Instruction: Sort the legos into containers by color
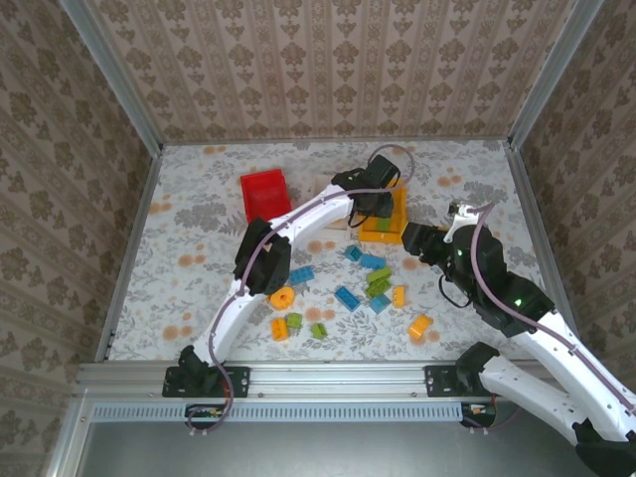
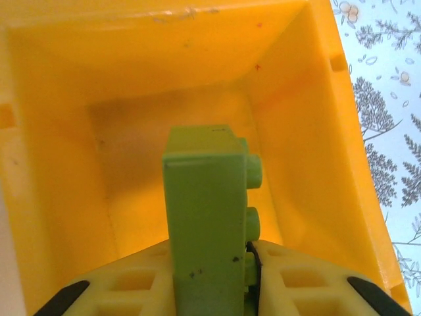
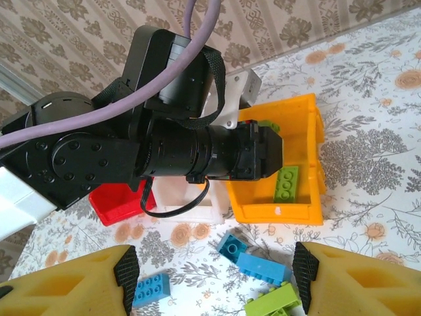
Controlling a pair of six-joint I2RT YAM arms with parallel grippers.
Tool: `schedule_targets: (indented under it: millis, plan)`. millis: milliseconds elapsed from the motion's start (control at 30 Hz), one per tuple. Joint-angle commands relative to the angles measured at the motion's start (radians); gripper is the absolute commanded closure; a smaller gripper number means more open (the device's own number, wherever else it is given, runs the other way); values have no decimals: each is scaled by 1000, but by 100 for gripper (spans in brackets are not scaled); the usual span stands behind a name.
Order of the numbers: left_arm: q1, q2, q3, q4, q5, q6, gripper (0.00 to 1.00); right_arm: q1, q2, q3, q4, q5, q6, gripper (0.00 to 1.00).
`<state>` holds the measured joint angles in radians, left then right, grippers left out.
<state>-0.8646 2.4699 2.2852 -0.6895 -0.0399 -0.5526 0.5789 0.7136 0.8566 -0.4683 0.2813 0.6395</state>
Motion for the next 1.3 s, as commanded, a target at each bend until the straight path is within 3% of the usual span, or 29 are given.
schedule_targets:
  millis: [0,267,533,700,833,967,1033,1167,1267]
  plan:
    - [-8,14,21,-33,-4,0,65,-9,3,-4,-28,22,14,32]
    - [-14,-38,13,-39,-9,8,55,-14,20,2,-42,-3,13,31]
    - [-65,-280,-89,-15,-89,-38,46,-16,20,43,-88,-8,-43,31]
    - [-54,-545,-323,-62,-235,-181,43,-16,32,70,-118,-67,-105,33]
    - [13,-775,-613,-137,-269,-269,39,9,82,63,-126,-183,-113,33]
    - [129,-953,-889,-177,-180,-265,32,160,151,48,-84,-170,-109,30]
    - [193,-1012,-1023,-159,-113,-238,23,224,202,42,-32,-174,-94,28]
    - [268,-1031,-1178,-134,-36,-195,10,293,307,40,47,-198,-64,27]
    - [282,-1005,-1232,-96,-14,-188,7,337,378,61,65,-204,-57,26]
